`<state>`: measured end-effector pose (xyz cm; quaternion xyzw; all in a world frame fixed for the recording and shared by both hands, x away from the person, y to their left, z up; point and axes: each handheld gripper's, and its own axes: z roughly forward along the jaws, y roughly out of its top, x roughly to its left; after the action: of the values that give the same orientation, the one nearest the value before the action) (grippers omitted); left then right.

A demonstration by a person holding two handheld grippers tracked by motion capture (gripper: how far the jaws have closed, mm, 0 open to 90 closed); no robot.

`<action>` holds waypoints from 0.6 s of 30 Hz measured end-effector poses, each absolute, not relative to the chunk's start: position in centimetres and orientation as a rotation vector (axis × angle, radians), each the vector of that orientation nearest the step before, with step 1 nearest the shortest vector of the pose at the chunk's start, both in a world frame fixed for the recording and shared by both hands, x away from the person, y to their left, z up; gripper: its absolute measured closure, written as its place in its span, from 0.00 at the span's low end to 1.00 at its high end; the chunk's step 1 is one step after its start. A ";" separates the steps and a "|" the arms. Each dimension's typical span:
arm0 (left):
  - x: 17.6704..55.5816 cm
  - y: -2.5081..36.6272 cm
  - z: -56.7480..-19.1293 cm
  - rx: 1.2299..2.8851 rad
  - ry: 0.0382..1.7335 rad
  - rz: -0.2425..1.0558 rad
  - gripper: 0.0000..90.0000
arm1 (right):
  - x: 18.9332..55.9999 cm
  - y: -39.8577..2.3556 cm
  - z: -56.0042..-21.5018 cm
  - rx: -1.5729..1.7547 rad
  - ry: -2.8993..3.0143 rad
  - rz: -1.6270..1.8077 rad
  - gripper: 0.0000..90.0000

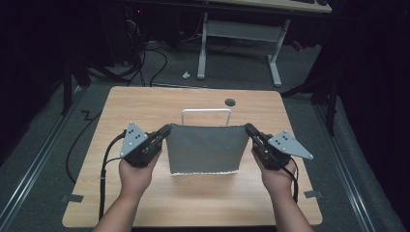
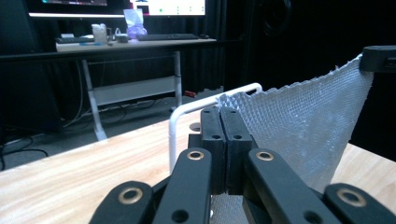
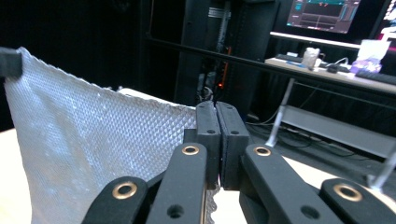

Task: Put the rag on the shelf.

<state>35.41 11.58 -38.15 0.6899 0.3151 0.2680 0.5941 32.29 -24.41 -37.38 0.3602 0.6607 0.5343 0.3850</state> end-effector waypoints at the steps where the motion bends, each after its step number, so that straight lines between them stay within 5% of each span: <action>1: 35.6 11.5 -38.0 1.604 0.733 0.625 0.99 | 32.5 -24.4 -37.3 0.917 1.683 1.348 1.00; 18: 41.0 10.6 -34.9 1.639 0.736 0.738 0.99 | 37.1 -23.9 -35.2 0.934 1.694 1.297 1.00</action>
<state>40.99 10.60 -34.91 0.6968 0.3128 0.3135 0.5643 37.13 -23.91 -35.22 0.3682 0.6682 0.5116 0.3952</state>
